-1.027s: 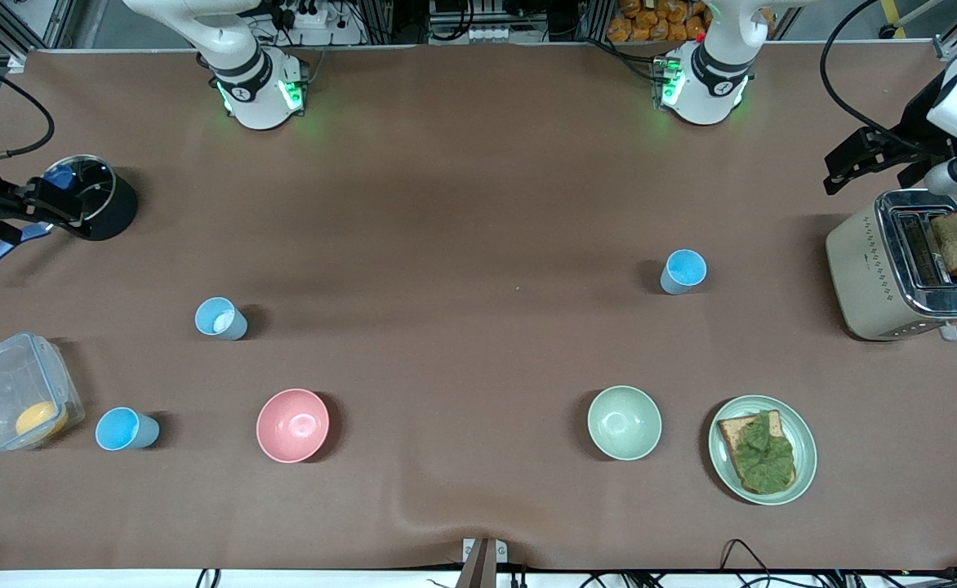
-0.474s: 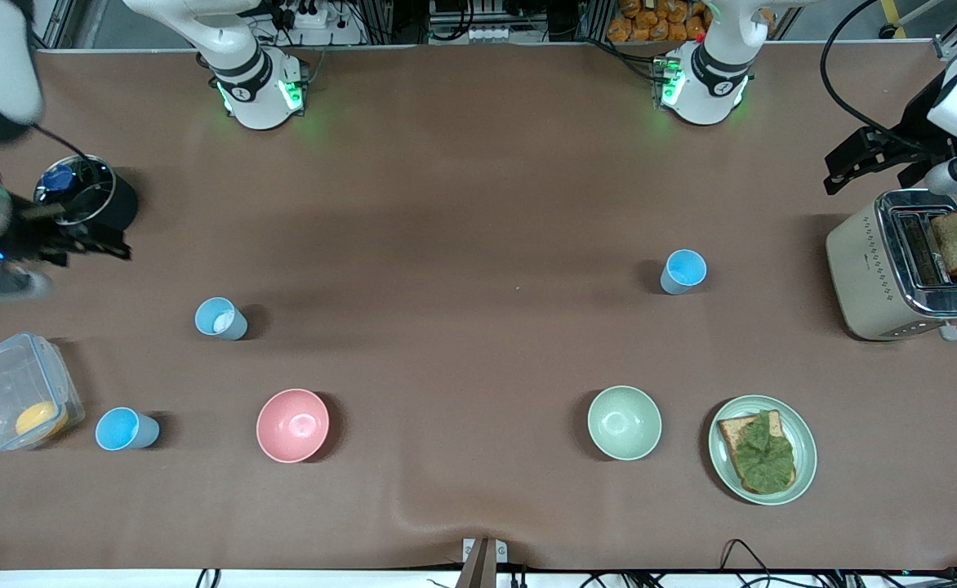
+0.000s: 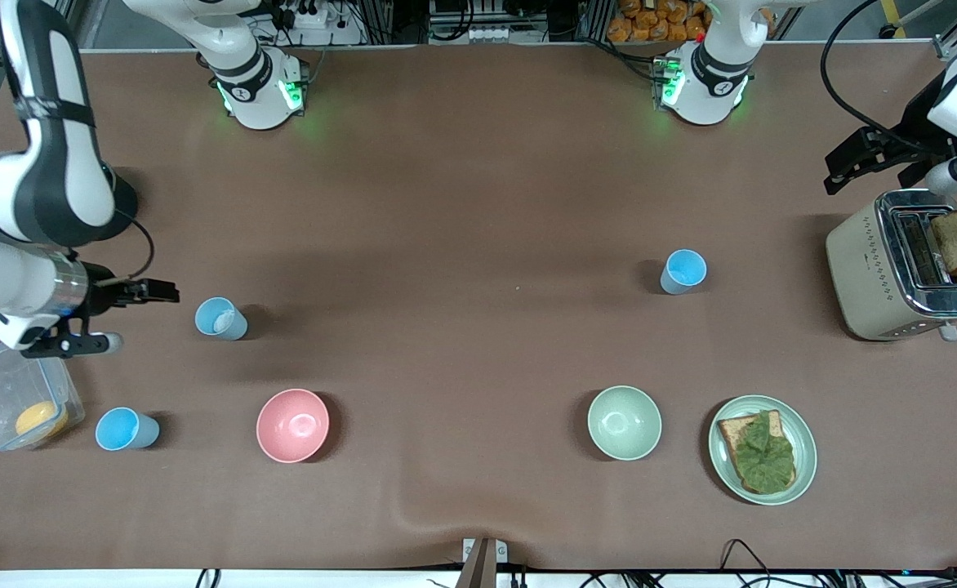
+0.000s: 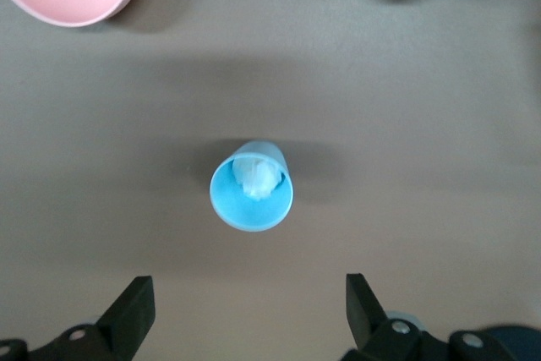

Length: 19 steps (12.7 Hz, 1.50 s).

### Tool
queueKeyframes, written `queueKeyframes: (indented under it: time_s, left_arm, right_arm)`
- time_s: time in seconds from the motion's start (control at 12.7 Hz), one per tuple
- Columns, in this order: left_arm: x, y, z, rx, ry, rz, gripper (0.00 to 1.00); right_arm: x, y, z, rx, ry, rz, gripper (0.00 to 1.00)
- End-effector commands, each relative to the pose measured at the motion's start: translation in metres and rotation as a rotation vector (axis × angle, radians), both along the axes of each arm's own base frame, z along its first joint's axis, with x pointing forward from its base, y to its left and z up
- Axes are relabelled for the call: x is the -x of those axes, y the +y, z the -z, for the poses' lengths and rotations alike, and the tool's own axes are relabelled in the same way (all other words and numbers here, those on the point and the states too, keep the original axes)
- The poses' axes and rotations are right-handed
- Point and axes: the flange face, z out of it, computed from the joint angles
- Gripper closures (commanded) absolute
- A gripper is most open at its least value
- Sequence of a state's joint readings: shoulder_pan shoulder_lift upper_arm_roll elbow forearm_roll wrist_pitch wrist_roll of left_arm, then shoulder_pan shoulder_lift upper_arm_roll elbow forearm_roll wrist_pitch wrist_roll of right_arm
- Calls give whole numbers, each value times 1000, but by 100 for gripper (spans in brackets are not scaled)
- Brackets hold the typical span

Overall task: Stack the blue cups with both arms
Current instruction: 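Reach the right gripper to the nearest blue cup and grasp it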

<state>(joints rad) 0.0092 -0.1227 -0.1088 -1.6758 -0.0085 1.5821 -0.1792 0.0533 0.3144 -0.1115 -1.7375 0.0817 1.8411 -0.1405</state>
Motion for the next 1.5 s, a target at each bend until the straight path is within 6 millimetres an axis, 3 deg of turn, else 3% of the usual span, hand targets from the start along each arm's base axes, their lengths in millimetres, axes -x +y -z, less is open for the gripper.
queueKeyframes:
  time_s: [0.0,0.47,0.63,0.71,0.87,0.95,1.26,1.42]
  left_arm:
    - [1,1,-5,-9,-10,-10,0]
    - [1,5,-5,-5,-13,-14,0]
    - [-1,3,-3,-7,-8,-2,0]
    - [0,0,-3,-7,-8,3,0]
    - [-2,-2,0,-6,-2,3,0]
    - [-6,-3,7,-5,10,4,0]
    - [-13,-1,18,-2,29,1,0]
    - [-15,1,23,25,40,-5,0]
  right_arm:
    - [8,-5,36,-11,-21,25,0]
    - [6,-12,121,8,14,39,2]
    - [6,-15,147,16,23,42,23]
    - [7,-22,156,16,32,54,39]
    - [8,-23,160,15,46,56,87]
    - [9,-22,160,15,49,55,100]
    - [6,-10,150,10,77,49,100]
    - [0,19,124,3,132,16,100]
